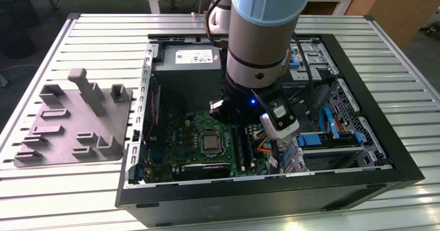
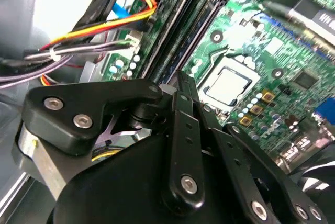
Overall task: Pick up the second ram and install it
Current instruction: 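Press down the second ram until it locks into place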
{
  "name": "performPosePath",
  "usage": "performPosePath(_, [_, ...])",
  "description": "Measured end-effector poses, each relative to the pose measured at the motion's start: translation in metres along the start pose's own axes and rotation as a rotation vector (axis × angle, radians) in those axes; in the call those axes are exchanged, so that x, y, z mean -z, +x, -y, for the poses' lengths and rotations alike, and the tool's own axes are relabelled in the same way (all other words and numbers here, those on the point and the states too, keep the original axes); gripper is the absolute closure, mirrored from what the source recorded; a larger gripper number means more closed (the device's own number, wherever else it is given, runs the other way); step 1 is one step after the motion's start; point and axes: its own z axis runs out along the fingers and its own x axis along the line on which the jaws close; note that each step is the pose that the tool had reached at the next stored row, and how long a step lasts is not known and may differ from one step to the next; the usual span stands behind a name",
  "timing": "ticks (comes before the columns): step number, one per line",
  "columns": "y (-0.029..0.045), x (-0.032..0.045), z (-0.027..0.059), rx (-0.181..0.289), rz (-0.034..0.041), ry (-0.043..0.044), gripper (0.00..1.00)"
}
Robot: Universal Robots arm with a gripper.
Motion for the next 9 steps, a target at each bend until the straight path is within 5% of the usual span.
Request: performPosePath(9, [-0.0004,0.0005,0.0108,0.0,0.0,0.0002,0.9])
